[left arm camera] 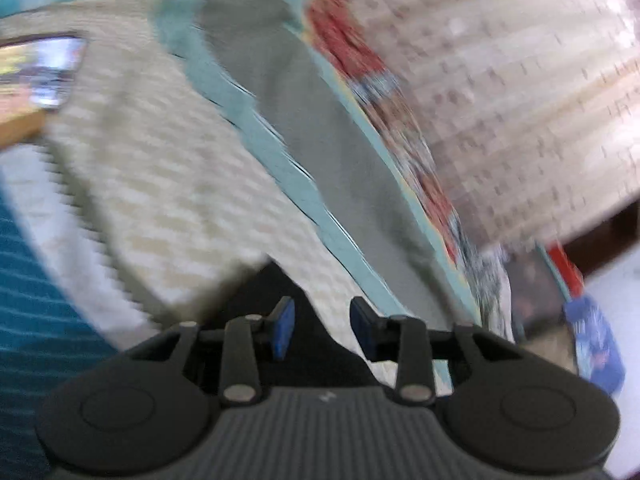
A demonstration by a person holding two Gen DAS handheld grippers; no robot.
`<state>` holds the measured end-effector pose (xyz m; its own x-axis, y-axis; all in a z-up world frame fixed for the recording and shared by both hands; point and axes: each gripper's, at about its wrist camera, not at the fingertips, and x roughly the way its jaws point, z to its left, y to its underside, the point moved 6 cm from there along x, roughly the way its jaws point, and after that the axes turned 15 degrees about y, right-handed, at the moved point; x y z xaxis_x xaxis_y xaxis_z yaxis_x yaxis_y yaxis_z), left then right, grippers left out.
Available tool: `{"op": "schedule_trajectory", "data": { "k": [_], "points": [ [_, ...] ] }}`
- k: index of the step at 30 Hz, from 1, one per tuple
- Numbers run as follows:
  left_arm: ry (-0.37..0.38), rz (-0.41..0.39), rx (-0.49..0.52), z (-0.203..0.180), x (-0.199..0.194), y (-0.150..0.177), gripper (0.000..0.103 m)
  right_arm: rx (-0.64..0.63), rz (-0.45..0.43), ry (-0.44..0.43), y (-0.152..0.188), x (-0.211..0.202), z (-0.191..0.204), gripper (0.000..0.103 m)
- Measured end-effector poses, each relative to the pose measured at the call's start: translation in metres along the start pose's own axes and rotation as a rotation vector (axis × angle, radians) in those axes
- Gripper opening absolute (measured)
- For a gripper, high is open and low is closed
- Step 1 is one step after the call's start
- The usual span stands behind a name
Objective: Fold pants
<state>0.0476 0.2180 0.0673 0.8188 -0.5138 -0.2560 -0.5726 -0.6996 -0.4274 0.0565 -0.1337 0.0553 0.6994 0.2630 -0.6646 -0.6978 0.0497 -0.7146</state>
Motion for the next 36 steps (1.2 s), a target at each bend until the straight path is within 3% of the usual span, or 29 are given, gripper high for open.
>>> {"op": "schedule_trajectory", "data": {
  "k": [6, 9, 10, 11, 13, 16, 17, 19, 24, 29, 36],
  "points": [
    [-0.034, 0.246, 0.111, -0.030, 0.100, 0.066, 0.031, 0.165, -0.060, 0.144, -0.003, -0.004, -0.076, 0.052],
    [-0.190, 0.328, 0.164, -0.009, 0.140, 0.096, 0.029, 0.184, -0.037, 0.315, 0.013, -0.004, -0.123, 0.051],
    [-0.241, 0.344, 0.170, 0.001, 0.148, 0.101, 0.019, 0.202, -0.031, 0.376, 0.020, -0.006, -0.145, 0.042],
    [-0.268, 0.328, 0.189, 0.008, 0.151, 0.103, 0.015, 0.244, -0.041, 0.380, 0.025, -0.012, -0.168, 0.022],
    [-0.280, 0.330, 0.198, 0.009, 0.150, 0.101, 0.014, 0.404, -0.062, 0.328, 0.033, -0.036, -0.217, 0.015],
    [-0.326, 0.349, 0.166, 0.002, 0.145, 0.096, 0.017, 0.539, -0.207, 0.322, 0.040, -0.086, -0.271, 0.026],
    [-0.346, 0.343, 0.161, -0.004, 0.141, 0.095, 0.021, 0.576, -0.247, 0.328, 0.042, -0.099, -0.285, 0.038],
    [-0.357, 0.328, 0.167, -0.014, 0.137, 0.100, 0.034, 0.675, -0.321, 0.369, 0.051, -0.117, -0.318, 0.044],
    [-0.343, 0.358, 0.170, -0.043, 0.143, 0.119, 0.036, 0.874, -0.416, 0.342, 0.068, -0.121, -0.377, 0.044],
    [-0.332, 0.402, 0.203, -0.067, 0.159, 0.139, 0.039, 0.913, -0.451, 0.288, 0.058, -0.105, -0.389, 0.042],
    [-0.309, 0.425, 0.207, -0.081, 0.169, 0.148, 0.041, 1.055, -0.504, 0.173, 0.060, -0.116, -0.419, 0.042]
  ]
}}
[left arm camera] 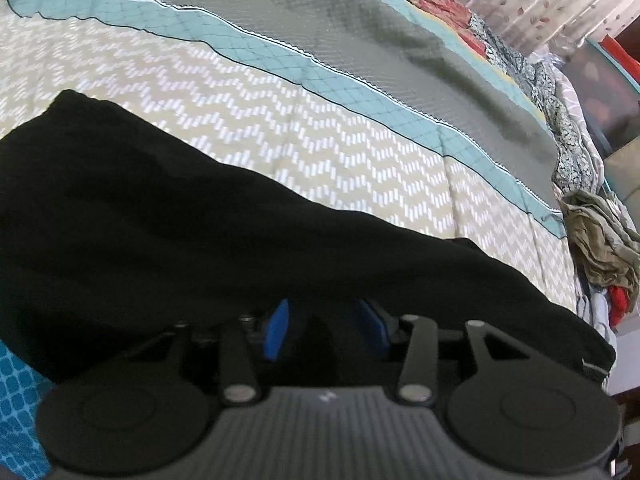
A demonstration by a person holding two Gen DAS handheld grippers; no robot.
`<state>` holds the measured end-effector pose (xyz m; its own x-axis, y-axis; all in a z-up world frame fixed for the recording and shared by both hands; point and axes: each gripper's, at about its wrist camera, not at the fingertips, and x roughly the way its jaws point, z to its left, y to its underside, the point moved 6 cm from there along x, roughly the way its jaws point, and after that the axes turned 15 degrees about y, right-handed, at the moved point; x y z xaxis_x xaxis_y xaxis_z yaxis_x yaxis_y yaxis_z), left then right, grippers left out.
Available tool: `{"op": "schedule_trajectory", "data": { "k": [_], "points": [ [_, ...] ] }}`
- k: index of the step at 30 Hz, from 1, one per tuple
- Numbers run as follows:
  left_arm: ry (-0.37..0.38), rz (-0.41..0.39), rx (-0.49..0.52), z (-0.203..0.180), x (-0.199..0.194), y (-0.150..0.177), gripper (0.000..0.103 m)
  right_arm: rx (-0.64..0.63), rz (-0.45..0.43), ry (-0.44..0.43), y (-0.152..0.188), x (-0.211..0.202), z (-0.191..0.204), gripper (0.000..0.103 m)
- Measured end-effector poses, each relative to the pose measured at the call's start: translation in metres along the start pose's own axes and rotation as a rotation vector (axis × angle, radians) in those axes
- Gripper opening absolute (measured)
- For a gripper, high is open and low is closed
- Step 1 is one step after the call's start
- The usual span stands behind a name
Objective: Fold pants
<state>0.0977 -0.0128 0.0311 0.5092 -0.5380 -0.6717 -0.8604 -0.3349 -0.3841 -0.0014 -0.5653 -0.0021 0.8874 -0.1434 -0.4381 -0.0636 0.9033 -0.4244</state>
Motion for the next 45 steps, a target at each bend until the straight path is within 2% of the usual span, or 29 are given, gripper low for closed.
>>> {"op": "schedule_trajectory", "data": {
  "k": [3, 5, 6, 8, 11, 15, 18, 25, 27, 28, 29, 31, 33, 35, 39, 42, 45],
  "points": [
    [0.008, 0.015, -0.009, -0.001, 0.005, 0.004, 0.041, 0.084, 0.031, -0.048, -0.003, 0.002, -0.004, 0.044],
    [0.007, 0.025, -0.009, -0.002, 0.008, 0.006, 0.041, 0.153, 0.068, -0.134, -0.005, -0.002, -0.005, 0.044],
    [0.006, 0.030, -0.007, -0.002, 0.009, 0.007, 0.041, 0.166, 0.072, -0.144, -0.006, -0.011, -0.008, 0.044],
    [0.007, 0.035, -0.005, 0.001, 0.009, 0.008, 0.042, 0.135, 0.053, -0.110, -0.009, -0.026, -0.011, 0.044],
    [0.000, 0.038, -0.021, 0.007, 0.010, 0.010, 0.044, 0.119, 0.073, -0.079, -0.012, -0.046, -0.024, 0.044],
    [0.009, 0.050, -0.048, 0.011, 0.016, 0.013, 0.044, 0.122, 0.098, -0.024, -0.011, -0.047, -0.044, 0.046],
    [0.014, 0.053, -0.033, 0.010, 0.016, 0.015, 0.045, 0.153, 0.105, -0.050, -0.010, -0.047, -0.050, 0.046],
    [0.008, 0.047, -0.051, 0.016, 0.015, 0.014, 0.046, 0.114, 0.118, -0.075, -0.019, -0.029, -0.027, 0.045],
    [0.006, 0.048, -0.050, 0.016, 0.015, 0.015, 0.046, 0.106, 0.125, -0.059, -0.020, -0.019, -0.026, 0.039],
    [0.007, 0.048, -0.047, 0.015, 0.015, 0.015, 0.046, 0.105, 0.123, -0.045, -0.020, -0.017, -0.026, 0.022],
    [0.010, 0.048, -0.045, 0.014, 0.014, 0.014, 0.046, 0.098, 0.125, -0.041, -0.019, -0.016, -0.024, 0.011],
    [0.021, 0.043, -0.042, 0.014, 0.012, 0.013, 0.046, 0.070, 0.104, -0.050, -0.016, -0.024, -0.016, 0.010],
    [0.034, 0.038, -0.043, 0.014, 0.009, 0.013, 0.046, 0.036, 0.076, -0.113, -0.012, -0.042, 0.000, 0.009],
    [0.044, 0.035, -0.049, 0.016, 0.007, 0.012, 0.046, -0.024, 0.057, -0.176, -0.008, -0.059, 0.024, 0.009],
    [0.081, 0.026, -0.061, 0.017, 0.004, 0.014, 0.046, -0.285, 0.045, -0.274, 0.021, -0.079, 0.106, 0.009],
    [0.115, 0.016, -0.074, 0.020, -0.002, 0.016, 0.046, -0.555, 0.083, -0.337, 0.076, -0.080, 0.173, 0.009],
    [0.132, 0.000, -0.093, 0.030, -0.013, 0.020, 0.046, -0.877, 0.166, -0.358, 0.163, -0.072, 0.219, 0.009]
  ]
}}
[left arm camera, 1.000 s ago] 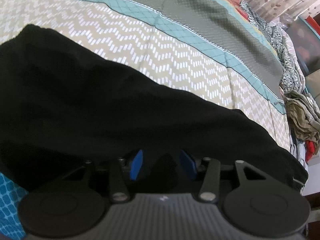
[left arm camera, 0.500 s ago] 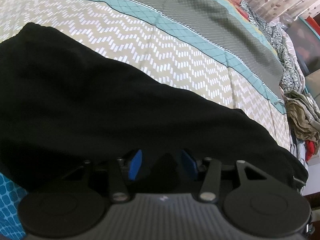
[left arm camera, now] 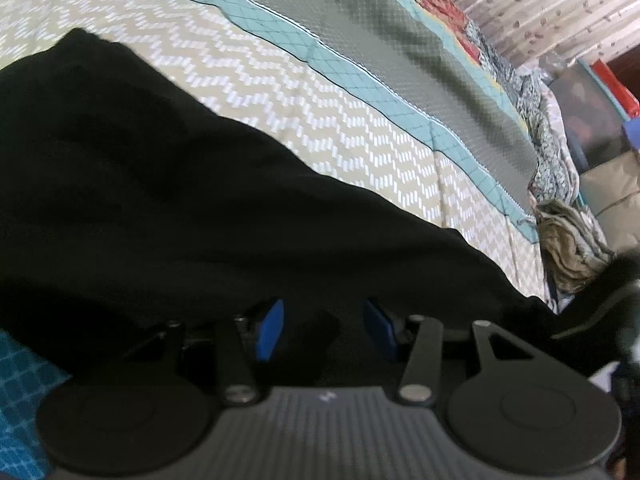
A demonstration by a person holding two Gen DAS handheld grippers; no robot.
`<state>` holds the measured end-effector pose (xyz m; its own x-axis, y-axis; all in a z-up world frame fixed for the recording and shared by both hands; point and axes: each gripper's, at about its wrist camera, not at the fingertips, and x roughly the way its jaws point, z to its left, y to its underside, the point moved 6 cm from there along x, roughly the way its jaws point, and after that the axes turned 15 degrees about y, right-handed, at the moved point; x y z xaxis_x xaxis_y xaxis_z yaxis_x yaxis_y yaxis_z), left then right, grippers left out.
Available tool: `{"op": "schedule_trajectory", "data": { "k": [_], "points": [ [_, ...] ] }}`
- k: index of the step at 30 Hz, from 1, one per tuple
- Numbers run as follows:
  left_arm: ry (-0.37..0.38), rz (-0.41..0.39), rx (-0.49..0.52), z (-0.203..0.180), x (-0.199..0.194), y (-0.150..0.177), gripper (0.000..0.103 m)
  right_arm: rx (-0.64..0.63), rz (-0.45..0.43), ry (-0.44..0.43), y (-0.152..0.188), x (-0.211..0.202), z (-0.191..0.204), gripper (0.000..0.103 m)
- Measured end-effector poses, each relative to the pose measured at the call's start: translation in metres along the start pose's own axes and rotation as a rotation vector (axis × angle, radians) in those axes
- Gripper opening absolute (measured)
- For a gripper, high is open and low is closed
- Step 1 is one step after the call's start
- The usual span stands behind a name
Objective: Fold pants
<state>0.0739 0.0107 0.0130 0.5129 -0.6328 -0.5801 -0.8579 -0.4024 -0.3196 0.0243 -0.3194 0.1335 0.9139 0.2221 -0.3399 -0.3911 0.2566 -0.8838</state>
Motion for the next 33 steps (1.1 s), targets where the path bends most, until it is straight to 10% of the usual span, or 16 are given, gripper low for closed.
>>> {"op": "schedule_trajectory", "data": {
  "k": [6, 10, 13, 15, 19, 24, 33],
  "points": [
    [0.017, -0.021, -0.045, 0.020, -0.019, 0.002, 0.046, -0.529, 0.228, 0.131, 0.111, 0.083, 0.103, 0.009],
    [0.032, -0.033, -0.054, 0.020, -0.024, 0.001, 0.046, -0.659, 0.254, 0.188, 0.137, 0.097, 0.115, 0.015],
    [0.050, -0.031, -0.043, 0.011, -0.022, -0.001, 0.046, -0.620, 0.308, 0.107, 0.120, 0.083, 0.110, 0.055],
    [0.089, -0.016, -0.033, -0.004, -0.015, -0.001, 0.046, -0.613, 0.274, 0.103, 0.110, 0.060, 0.098, 0.060],
    [0.174, 0.036, 0.067, -0.050, 0.006, 0.001, 0.046, -0.352, 0.201, 0.121, 0.074, 0.011, 0.039, 0.053],
    [0.267, 0.153, 0.221, -0.112, 0.053, 0.024, 0.044, 0.222, 0.033, 0.393, 0.030, -0.035, -0.109, 0.044],
    [0.044, 0.277, 0.269, -0.091, 0.131, 0.045, 0.028, 0.660, 0.003, 0.562, 0.035, -0.030, -0.246, 0.047]
  ]
}}
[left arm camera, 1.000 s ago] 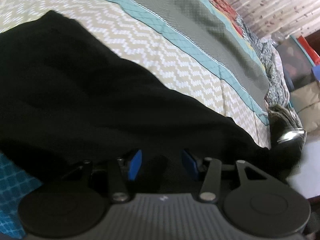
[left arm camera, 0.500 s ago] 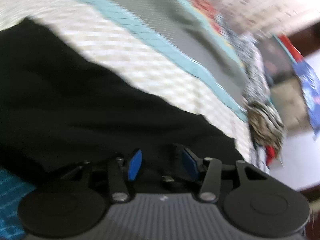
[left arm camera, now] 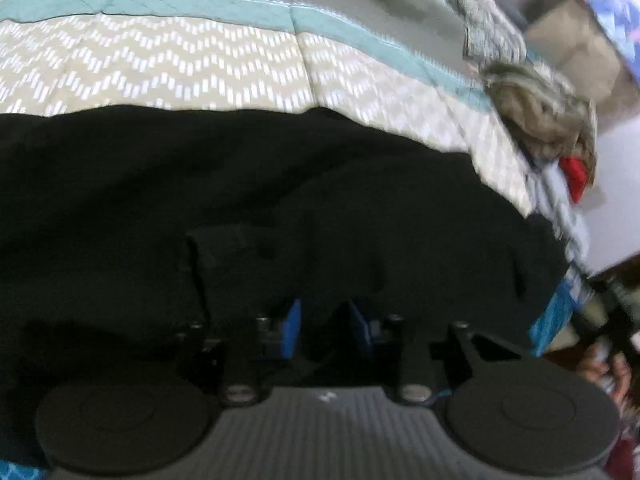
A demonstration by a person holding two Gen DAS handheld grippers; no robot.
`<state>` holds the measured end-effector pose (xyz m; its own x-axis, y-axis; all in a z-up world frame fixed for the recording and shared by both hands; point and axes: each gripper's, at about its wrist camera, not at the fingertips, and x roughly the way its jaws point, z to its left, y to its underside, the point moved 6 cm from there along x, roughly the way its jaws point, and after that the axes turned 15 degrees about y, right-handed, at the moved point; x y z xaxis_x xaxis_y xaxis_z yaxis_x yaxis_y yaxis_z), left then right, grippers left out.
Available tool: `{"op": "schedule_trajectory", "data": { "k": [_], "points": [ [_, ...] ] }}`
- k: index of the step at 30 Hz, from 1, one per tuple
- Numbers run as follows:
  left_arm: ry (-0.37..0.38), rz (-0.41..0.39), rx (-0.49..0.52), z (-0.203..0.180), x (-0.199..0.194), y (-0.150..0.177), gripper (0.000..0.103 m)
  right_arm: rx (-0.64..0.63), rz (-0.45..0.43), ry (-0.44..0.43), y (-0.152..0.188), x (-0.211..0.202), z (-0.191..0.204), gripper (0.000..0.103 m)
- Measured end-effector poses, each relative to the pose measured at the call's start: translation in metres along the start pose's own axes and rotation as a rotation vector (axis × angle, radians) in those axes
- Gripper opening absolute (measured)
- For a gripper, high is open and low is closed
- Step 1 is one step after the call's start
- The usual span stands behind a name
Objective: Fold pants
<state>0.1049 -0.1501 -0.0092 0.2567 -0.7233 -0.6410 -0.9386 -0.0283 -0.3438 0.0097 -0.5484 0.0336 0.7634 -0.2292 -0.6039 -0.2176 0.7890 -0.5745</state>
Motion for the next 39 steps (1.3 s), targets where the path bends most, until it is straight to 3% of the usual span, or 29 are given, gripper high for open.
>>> {"op": "schedule_trajectory", "data": {
  "k": [1, 2, 4, 7, 13, 16, 19, 22, 23, 25, 29, 31, 34, 37, 39],
  "points": [
    [0.007, 0.003, -0.030, 0.002, -0.003, -0.001, 0.028, 0.009, 0.018, 0.000, 0.001, 0.006, -0.001, 0.047],
    [0.015, 0.002, -0.050, 0.003, -0.005, -0.003, 0.028, 0.009, 0.025, 0.007, 0.004, 0.012, 0.003, 0.037],
    [0.011, -0.007, -0.051, 0.002, -0.014, -0.007, 0.030, -0.019, 0.030, 0.020, 0.005, 0.013, 0.017, 0.007],
    [0.051, -0.063, -0.051, -0.001, -0.033, -0.013, 0.034, -0.032, -0.015, -0.086, 0.007, -0.020, 0.035, 0.007],
    [0.155, -0.185, -0.104, 0.006, -0.076, -0.026, 0.039, -0.266, -0.036, -0.365, 0.047, -0.090, 0.142, 0.007],
    [0.170, -0.207, -0.138, 0.017, -0.085, -0.022, 0.040, -0.465, 0.005, -0.475, 0.102, -0.109, 0.200, 0.007],
    [0.156, -0.210, -0.166, 0.035, -0.093, -0.010, 0.041, -0.685, 0.078, -0.527, 0.176, -0.111, 0.240, 0.007],
    [0.142, -0.209, -0.207, 0.057, -0.105, 0.004, 0.041, -0.855, 0.212, -0.534, 0.256, -0.094, 0.254, 0.016],
    [0.139, -0.212, -0.224, 0.064, -0.108, 0.008, 0.041, -0.930, 0.267, -0.518, 0.283, -0.082, 0.255, 0.026],
    [0.137, -0.222, -0.248, 0.075, -0.116, 0.015, 0.041, -1.009, 0.315, -0.458, 0.311, -0.071, 0.251, 0.033],
    [0.142, -0.232, -0.256, 0.081, -0.122, 0.017, 0.043, -0.974, 0.312, -0.497, 0.298, -0.089, 0.245, 0.034],
    [0.154, -0.230, -0.251, 0.078, -0.117, 0.014, 0.043, -0.917, 0.240, -0.491, 0.274, -0.097, 0.242, 0.034],
    [0.169, -0.204, -0.224, 0.065, -0.100, 0.011, 0.043, -0.769, 0.151, -0.413, 0.225, -0.097, 0.218, 0.035],
    [0.147, -0.149, -0.176, 0.053, -0.074, 0.009, 0.039, -0.674, 0.171, -0.341, 0.208, -0.079, 0.193, 0.035],
    [0.082, -0.109, -0.131, 0.052, -0.053, 0.009, 0.036, -0.722, 0.210, -0.204, 0.216, -0.054, 0.171, 0.031]
  ]
}}
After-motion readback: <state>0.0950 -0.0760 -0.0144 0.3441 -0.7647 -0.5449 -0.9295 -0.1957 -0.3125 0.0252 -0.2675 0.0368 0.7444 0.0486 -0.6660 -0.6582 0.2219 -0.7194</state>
